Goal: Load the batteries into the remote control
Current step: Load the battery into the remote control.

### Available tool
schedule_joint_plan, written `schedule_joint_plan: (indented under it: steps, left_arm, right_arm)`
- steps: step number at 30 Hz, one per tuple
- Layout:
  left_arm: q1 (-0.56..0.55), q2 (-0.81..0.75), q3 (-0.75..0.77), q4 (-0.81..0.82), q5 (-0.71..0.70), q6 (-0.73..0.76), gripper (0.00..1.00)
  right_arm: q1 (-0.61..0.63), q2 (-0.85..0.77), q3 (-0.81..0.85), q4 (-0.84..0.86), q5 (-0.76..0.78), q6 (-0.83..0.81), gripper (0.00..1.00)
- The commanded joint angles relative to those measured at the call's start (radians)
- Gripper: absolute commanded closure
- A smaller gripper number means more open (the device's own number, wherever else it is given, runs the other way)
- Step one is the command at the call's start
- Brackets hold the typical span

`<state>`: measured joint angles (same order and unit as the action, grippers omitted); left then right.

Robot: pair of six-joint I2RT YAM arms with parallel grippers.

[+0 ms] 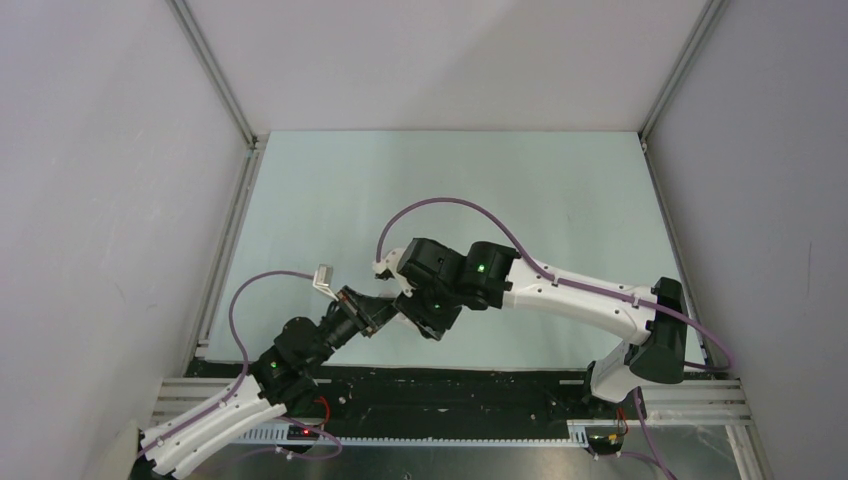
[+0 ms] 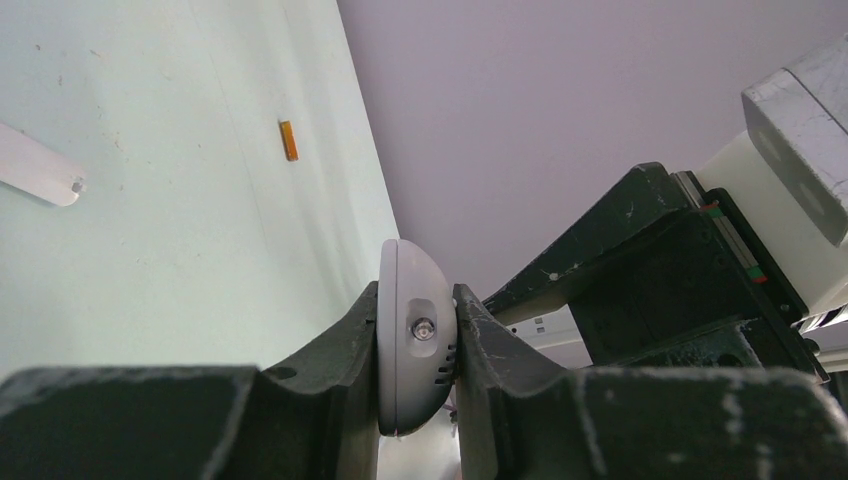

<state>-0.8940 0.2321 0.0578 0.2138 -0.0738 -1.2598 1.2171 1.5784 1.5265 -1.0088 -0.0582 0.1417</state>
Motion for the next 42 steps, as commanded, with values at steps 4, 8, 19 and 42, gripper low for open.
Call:
schedule_joint_plan:
  steps: [4,8,19,42]
  left_arm:
    - [0.005,-0.021,0.000,0.070,0.017,-0.062,1.00]
    - [0.006,-0.021,-0.001,0.070,0.016,-0.076,1.00]
    - [0.007,-0.018,-0.007,0.069,0.009,-0.129,1.00]
    - [0.010,-0.022,-0.025,0.068,-0.019,-0.328,1.00]
  right_arm:
    - [-0.003,-0.043,0.040,0.071,0.050,0.007,0.51]
    - [-0.002,-0.064,0.032,0.106,0.057,0.021,0.45]
    - [0.003,-0.165,0.020,0.213,0.206,0.062,0.40]
    - [0.097,-0.438,-0.276,0.329,0.252,0.283,0.94]
